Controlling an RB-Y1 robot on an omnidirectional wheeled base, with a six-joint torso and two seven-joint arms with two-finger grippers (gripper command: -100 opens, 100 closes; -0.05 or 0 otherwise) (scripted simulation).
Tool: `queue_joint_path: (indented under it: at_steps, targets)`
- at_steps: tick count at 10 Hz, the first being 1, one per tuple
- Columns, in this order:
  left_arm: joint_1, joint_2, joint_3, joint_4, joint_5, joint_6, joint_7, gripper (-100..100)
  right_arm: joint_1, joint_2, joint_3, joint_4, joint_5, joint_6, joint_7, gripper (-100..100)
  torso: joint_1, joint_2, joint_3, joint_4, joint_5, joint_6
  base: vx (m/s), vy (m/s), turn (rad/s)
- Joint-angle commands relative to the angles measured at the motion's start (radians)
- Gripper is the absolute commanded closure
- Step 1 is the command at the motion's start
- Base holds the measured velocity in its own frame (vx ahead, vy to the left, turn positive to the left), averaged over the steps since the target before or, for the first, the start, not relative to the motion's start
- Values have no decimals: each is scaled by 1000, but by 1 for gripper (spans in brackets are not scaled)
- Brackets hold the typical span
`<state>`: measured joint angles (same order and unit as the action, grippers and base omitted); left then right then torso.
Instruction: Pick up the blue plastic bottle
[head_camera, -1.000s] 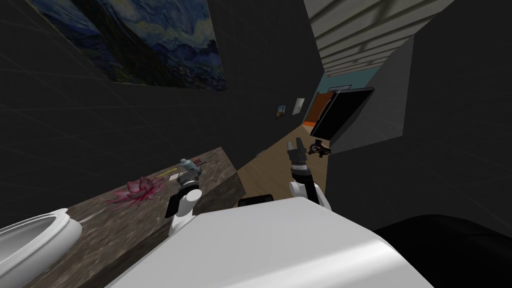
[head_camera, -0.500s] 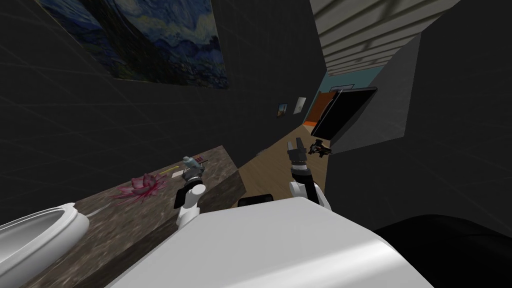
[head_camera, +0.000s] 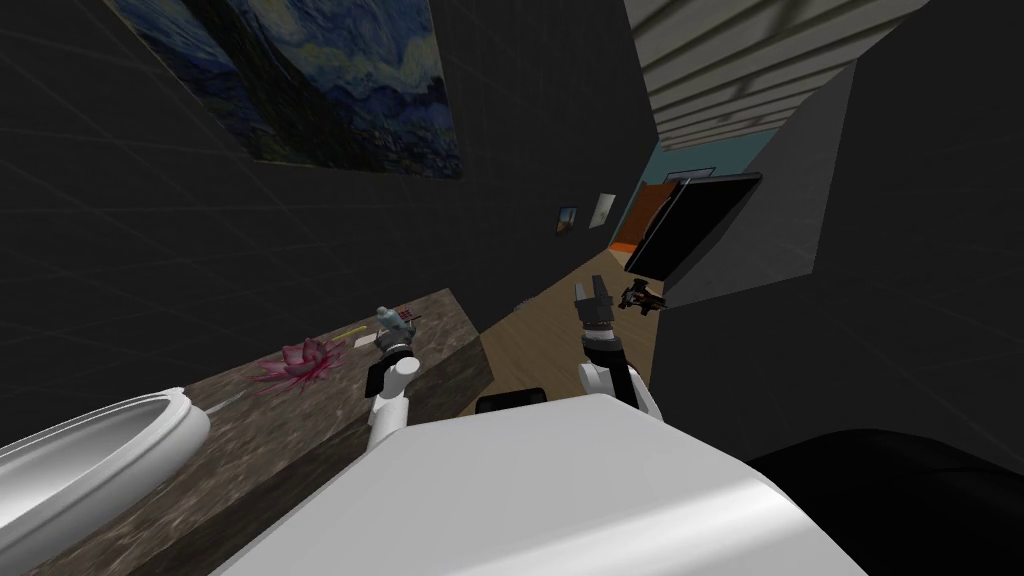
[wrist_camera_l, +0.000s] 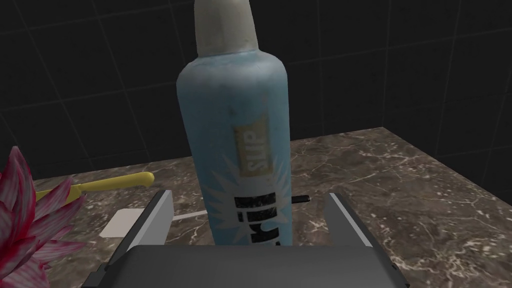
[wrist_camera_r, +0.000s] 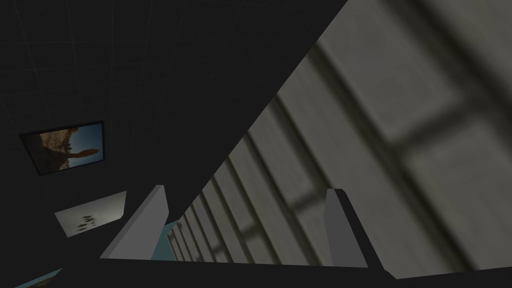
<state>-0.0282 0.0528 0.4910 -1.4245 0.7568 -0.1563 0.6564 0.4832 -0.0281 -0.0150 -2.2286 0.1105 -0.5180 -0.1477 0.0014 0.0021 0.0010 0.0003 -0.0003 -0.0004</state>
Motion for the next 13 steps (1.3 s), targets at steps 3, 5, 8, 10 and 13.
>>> queue_joint_path:
  at_steps: [3, 5, 8, 10, 13]
  targets:
    - [-58, 10, -7, 91, -7, -32, 7, -100, 0, 0, 0, 0, 0, 0, 0, 0, 0, 0, 0, 0, 0, 0, -38, 11, 6]
    - [-107, 30, -15, 142, -23, -74, 15, -100, 0, 0, 0, 0, 0, 0, 0, 0, -1, -3, -1, -1, 0, 0, -25, 4, 36]
    - [-147, 30, -15, 228, -23, -74, 15, -100, 0, 0, 0, 0, 0, 0, 0, 0, 0, 0, 0, 0, 0, 0, -43, 14, 6]
    - [-225, 50, -22, 293, -39, -116, 23, -100, 0, 0, 0, 0, 0, 0, 0, 0, 0, 1, 0, 0, 0, 0, -73, 16, 53]
    - [-285, 70, -29, 389, -55, -158, 31, -100, 0, 0, 0, 0, 0, 0, 0, 0, -1, -2, -1, 0, 0, 0, -33, 16, 17]
